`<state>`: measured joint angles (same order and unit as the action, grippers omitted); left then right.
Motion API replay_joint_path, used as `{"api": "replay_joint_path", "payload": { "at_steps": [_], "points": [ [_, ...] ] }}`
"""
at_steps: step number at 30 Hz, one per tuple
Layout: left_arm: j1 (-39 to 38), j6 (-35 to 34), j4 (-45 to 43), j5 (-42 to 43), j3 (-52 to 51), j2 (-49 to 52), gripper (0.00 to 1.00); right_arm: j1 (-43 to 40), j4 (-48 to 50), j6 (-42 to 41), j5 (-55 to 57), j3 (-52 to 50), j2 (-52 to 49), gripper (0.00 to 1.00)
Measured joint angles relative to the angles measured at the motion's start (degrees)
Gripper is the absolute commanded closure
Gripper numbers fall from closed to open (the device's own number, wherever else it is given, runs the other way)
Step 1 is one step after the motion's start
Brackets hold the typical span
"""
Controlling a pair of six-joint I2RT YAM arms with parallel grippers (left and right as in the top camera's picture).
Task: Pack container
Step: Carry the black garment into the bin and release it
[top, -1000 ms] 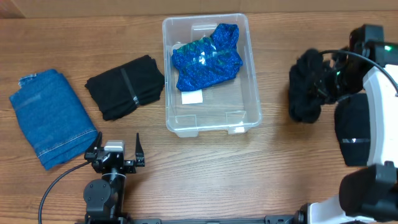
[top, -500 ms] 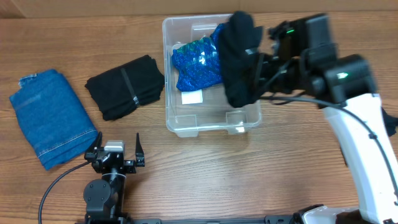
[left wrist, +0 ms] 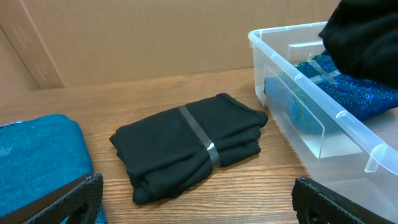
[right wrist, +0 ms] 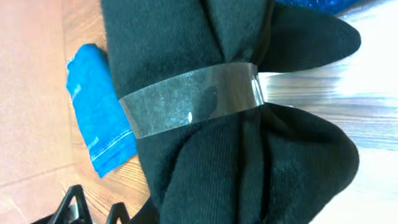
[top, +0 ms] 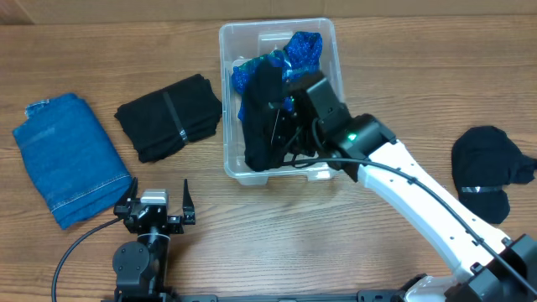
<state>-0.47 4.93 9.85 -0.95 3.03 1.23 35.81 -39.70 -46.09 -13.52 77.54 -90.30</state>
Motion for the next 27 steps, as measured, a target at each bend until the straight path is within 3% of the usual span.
{"api": "replay_joint_path", "payload": {
  "at_steps": [10, 27],
  "points": [
    [0.0, 0.0, 0.0, 0.0, 0.0, 0.0, 0.0, -0.15, 4.57, 0.04, 0.42, -1.6, -0.92, 0.96],
    [0.0, 0.0, -0.04, 0.02, 0.0, 0.0, 0.0, 3.28, 7.58, 0.94, -0.04, -1.77, -12.31, 0.95]
  ]
}}
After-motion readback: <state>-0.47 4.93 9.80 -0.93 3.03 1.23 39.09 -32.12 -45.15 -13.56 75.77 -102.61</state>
